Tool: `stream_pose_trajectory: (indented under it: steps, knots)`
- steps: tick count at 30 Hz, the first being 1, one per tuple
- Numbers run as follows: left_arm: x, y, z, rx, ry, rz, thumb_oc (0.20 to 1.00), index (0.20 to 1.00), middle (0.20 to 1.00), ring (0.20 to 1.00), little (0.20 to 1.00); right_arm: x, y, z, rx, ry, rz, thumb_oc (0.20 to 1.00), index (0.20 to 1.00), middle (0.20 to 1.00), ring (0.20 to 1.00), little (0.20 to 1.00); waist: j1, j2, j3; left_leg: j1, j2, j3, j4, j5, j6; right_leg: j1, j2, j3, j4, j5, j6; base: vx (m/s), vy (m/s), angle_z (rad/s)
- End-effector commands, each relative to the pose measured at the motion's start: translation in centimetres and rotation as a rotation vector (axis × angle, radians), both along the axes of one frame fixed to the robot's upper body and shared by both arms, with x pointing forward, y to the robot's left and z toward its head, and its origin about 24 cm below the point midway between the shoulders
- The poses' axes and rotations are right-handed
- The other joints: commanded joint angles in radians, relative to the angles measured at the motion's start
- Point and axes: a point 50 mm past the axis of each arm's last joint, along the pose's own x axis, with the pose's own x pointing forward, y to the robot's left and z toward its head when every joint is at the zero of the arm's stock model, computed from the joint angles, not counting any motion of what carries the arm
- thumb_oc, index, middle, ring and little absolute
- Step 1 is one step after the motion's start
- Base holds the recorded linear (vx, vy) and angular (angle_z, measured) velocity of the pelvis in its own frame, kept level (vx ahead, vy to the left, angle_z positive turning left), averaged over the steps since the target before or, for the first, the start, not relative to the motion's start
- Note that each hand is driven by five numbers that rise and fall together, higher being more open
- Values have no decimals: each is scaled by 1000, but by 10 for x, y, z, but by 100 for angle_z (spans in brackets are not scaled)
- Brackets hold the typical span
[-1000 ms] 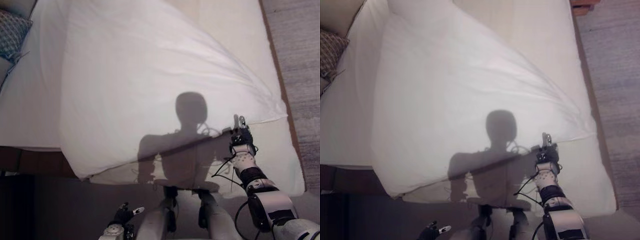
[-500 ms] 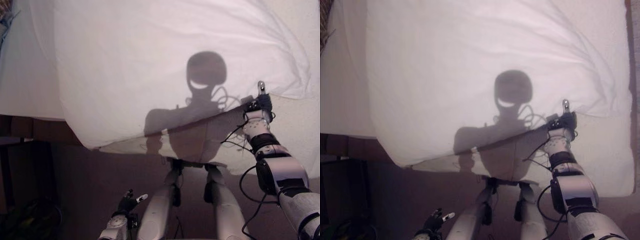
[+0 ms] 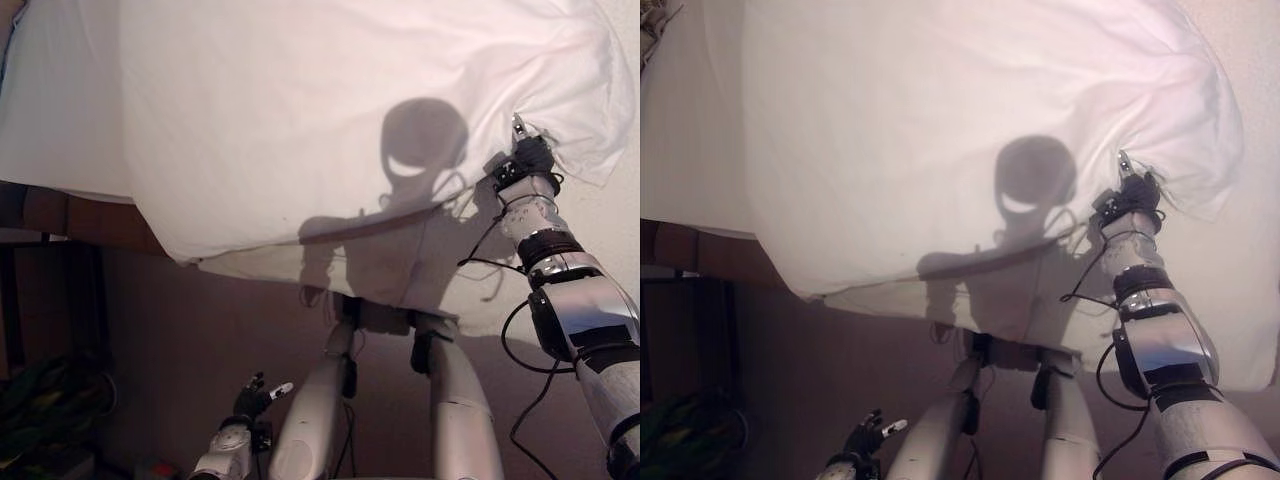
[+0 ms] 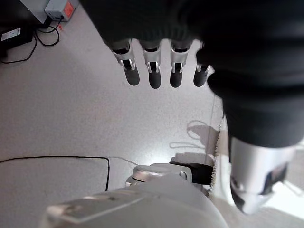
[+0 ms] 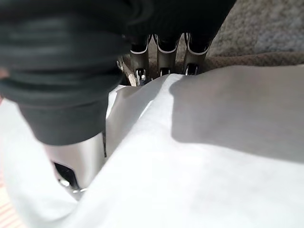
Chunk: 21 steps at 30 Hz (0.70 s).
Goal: Make the bed
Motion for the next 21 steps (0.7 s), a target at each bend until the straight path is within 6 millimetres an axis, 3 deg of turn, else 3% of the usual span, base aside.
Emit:
stream_pose_trajectory:
  steps: [1, 2, 3, 12, 13, 15, 16, 17, 21]
  knots:
    - [3, -2, 0, 28, 8, -31, 1000, 1000, 1000, 1000, 1000, -3, -5, 66, -163, -128, -30, 442, 442, 442, 442, 442, 40, -16, 30, 23, -4, -6, -2, -11, -51, 151, -42, 18, -108, 56, 90, -26, -46, 18]
    - [3, -2, 0, 33, 11, -34, 1000, 1000, 1000, 1000, 1000, -3, -4, 66, -158, -130, -29, 376, 376, 376, 376, 376, 42, -16, 30, 23, -5, -13, -2, -9, -54, 157, -44, 13, -111, 57, 91, -26, -56, 22]
    - [3, -1, -1, 42, 16, -41, 1000, 1000, 1000, 1000, 1000, -2, -2, 66, -152, -137, -21, 200, 200, 200, 200, 200, 41, -14, 30, 24, -6, -20, -2, -6, -58, 167, -45, 4, -119, 58, 92, -18, -36, 18]
    - [-2, 4, -5, 62, 49, -4, 1000, 1000, 1000, 1000, 1000, -1, 16, 61, -77, -225, 4, 200, 200, 200, 200, 200, 34, -5, 30, 67, -18, -41, -2, -7, -66, 226, -55, -13, -113, 46, 91, -3, -1, 11]
    - [-1, 2, -4, 57, 43, -6, 1000, 1000, 1000, 1000, 1000, -1, 17, 60, -71, -232, 4, 200, 200, 200, 200, 200, 29, -7, 30, 89, -23, -45, -2, -28, -70, 249, -59, -4, -109, 18, 97, -18, 34, 2]
    - [10, -9, 5, 16, -28, -33, 1000, 1000, 1000, 1000, 1000, -4, 19, 60, -23, -293, 0, 200, 200, 200, 200, 200, 25, 7, 30, 90, -30, -46, -2, -10, -67, 258, -71, -24, -110, 43, 93, -18, 53, 13]
    - [15, -14, 10, -9, -62, -50, 1000, 1000, 1000, 1000, 1000, -6, 21, 61, 1, -328, 5, 200, 200, 200, 200, 200, 18, 5, 30, 114, -36, -50, -2, -31, -71, 286, -74, -15, -112, 18, 101, -26, 104, 32]
    - [29, -33, 26, -113, -164, -78, 1000, 1000, 1000, 1000, 1000, -11, 27, 65, 57, -420, 22, 200, 200, 200, 200, 200, 10, 16, 30, 117, -41, -46, -2, -16, -65, 294, -78, -27, -124, 52, 102, -22, 83, 30]
    - [39, -52, 45, -240, -253, -131, 1000, 1000, 1000, 1000, 1000, -15, 30, 65, 97, -475, 25, 200, 200, 200, 200, 200, -3, 17, 28, 141, -46, -35, -2, -22, -62, 320, -77, -21, -144, 64, 109, -26, 79, 10]
